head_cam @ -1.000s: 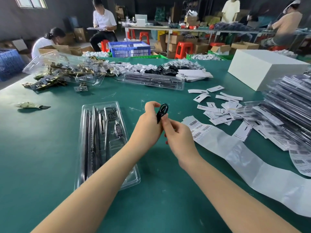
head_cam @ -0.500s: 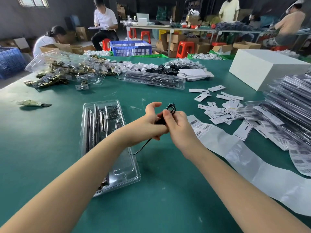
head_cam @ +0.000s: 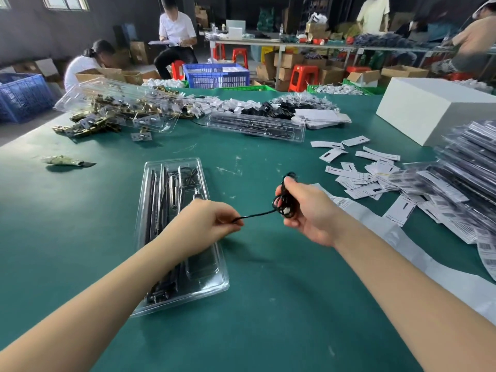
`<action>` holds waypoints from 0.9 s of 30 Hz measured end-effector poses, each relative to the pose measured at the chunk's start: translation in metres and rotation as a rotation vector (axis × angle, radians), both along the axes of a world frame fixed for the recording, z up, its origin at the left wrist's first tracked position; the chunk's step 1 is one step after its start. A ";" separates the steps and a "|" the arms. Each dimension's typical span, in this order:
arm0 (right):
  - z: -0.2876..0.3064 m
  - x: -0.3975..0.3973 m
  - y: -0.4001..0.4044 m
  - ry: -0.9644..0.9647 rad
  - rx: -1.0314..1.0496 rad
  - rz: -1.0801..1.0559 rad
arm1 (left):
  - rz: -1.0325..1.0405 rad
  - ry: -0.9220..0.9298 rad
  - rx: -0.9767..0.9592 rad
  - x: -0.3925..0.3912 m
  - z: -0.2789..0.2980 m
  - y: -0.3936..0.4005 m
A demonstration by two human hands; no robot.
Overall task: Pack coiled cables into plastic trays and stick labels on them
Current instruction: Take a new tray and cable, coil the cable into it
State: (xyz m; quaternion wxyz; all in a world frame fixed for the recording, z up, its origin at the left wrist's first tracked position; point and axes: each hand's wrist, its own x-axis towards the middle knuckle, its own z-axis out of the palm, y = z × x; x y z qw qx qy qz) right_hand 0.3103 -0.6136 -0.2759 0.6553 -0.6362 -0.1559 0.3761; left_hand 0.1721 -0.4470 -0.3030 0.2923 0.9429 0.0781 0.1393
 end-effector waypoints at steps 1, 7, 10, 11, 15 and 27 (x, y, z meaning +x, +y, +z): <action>0.000 0.000 -0.003 -0.053 -0.109 0.101 | 0.028 -0.042 -0.040 0.001 -0.001 0.002; -0.019 -0.021 0.012 -0.233 -0.413 0.454 | 0.145 -0.212 -0.180 0.001 -0.012 0.001; -0.033 -0.034 0.034 -0.429 -0.378 0.273 | 0.175 -0.255 -0.258 0.001 -0.012 -0.001; -0.037 -0.037 0.039 -0.498 -0.353 0.201 | 0.168 -0.251 -0.288 0.001 -0.011 -0.001; -0.044 -0.048 0.048 -0.706 -0.209 0.047 | 0.147 -0.223 -0.381 -0.003 -0.008 0.005; -0.053 -0.043 0.053 -0.824 -0.166 -0.090 | -0.145 0.068 -0.361 -0.009 -0.002 0.017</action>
